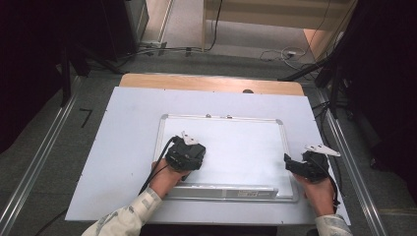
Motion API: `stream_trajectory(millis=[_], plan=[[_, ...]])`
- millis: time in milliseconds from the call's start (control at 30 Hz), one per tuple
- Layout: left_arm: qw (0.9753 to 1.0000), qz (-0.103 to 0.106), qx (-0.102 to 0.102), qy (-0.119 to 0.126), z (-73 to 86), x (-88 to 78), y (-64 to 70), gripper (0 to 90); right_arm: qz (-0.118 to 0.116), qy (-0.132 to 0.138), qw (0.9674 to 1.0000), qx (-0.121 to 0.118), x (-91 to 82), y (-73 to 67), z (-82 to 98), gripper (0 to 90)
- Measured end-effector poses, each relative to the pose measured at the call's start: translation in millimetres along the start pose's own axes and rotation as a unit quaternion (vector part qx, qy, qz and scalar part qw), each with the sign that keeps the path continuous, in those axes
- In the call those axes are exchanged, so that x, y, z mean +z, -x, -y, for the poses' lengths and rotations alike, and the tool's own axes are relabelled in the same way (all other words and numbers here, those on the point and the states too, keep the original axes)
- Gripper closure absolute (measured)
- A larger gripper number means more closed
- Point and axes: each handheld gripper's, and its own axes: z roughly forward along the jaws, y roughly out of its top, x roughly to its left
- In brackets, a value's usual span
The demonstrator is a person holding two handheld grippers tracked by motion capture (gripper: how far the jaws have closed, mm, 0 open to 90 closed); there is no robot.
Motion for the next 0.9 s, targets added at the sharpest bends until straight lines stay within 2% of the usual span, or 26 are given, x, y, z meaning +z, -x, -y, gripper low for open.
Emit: stream_trajectory(millis=[167, 467, 633, 767, 900], plan=[[1.0, -0.001, 0.0, 0.0, 0.6, -0.9, -0.5, 40.4, 0.0, 0.0, 1.0, 0.0, 0.1, 0.1, -0.1, 15.2], [0.9999, -0.005, -0.014, 0.008, 2.5, -5.6, -4.4, 40.3, -0.001, 0.001, 1.0, -0.001, 0.0, -0.2, -0.4, 15.2], [0.9993, -0.006, -0.026, 0.025, -0.6, -12.9, -8.1, 40.2, -0.002, 0.0, 1.0, -0.001, 0.8, -0.9, -0.9, 15.2], [0.9991, -0.01, -0.03, 0.029, -2.4, -16.0, -10.1, 40.1, -0.001, 0.0, 1.0, -0.002, 0.7, -1.0, -0.8, 15.2], [0.9979, -0.015, -0.04, 0.049, -7.4, -24.4, -15.8, 40.1, 0.0, 0.0, 1.0, -0.001, 0.2, -0.6, -0.5, 15.2]])
